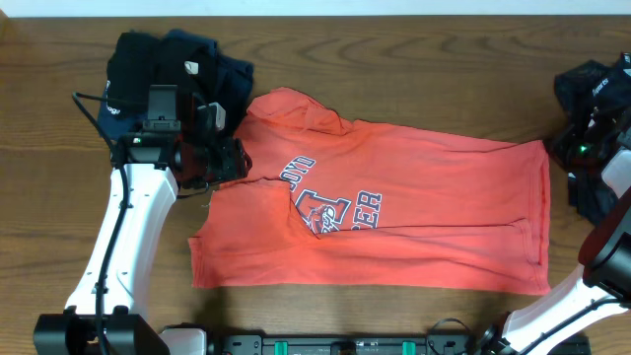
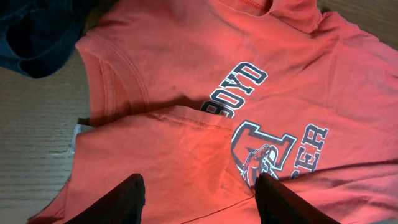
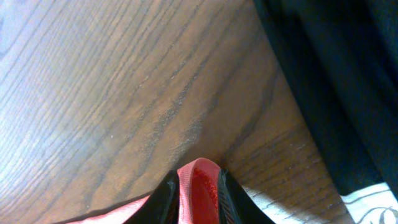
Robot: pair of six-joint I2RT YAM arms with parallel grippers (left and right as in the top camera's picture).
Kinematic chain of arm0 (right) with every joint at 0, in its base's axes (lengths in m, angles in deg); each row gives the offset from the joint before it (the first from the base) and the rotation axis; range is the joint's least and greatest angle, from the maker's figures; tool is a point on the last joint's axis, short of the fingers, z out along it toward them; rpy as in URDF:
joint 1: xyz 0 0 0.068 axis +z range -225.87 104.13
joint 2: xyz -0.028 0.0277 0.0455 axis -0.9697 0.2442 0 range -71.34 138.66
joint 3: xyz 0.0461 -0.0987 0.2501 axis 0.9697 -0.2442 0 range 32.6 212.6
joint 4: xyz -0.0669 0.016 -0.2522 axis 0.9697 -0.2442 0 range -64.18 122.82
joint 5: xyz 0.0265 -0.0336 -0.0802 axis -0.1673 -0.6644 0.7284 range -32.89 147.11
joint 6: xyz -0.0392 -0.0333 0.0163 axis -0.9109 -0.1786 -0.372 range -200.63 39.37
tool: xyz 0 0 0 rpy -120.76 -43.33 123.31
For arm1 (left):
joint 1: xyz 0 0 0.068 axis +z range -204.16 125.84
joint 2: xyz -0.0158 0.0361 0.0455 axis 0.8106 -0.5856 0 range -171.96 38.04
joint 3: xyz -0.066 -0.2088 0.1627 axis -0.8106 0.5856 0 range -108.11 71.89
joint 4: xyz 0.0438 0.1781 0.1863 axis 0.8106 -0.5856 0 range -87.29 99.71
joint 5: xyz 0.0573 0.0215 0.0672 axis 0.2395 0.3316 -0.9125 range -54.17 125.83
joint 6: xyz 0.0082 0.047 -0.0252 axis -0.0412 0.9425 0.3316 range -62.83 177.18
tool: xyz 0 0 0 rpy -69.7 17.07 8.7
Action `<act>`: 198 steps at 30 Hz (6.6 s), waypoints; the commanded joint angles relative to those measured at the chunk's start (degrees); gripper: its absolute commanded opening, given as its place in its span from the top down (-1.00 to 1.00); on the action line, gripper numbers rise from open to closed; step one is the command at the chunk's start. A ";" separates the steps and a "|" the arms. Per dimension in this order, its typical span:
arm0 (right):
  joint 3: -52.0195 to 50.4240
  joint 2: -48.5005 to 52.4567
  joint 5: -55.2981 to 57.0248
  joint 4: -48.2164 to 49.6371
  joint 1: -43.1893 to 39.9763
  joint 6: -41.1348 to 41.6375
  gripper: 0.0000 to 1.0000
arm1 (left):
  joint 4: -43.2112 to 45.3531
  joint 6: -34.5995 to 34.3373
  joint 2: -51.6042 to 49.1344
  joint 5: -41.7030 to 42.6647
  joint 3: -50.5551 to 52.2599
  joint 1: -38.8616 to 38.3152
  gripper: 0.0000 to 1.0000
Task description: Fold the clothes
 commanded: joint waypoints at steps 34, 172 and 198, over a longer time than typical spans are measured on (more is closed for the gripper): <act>-0.15 -0.68 -6.05 1.60 1.01 -1.14 0.98 | 0.02 1.20 0.00 0.59 -0.52 -0.07 -0.18; -0.04 -19.39 -2.27 -17.84 -2.99 -7.15 0.97 | 3.45 3.43 -7.23 -0.98 -8.98 -1.62 0.88; -0.04 -19.50 2.73 -19.30 -3.02 -6.29 0.98 | -13.92 0.22 4.35 -0.94 -8.98 -1.62 0.88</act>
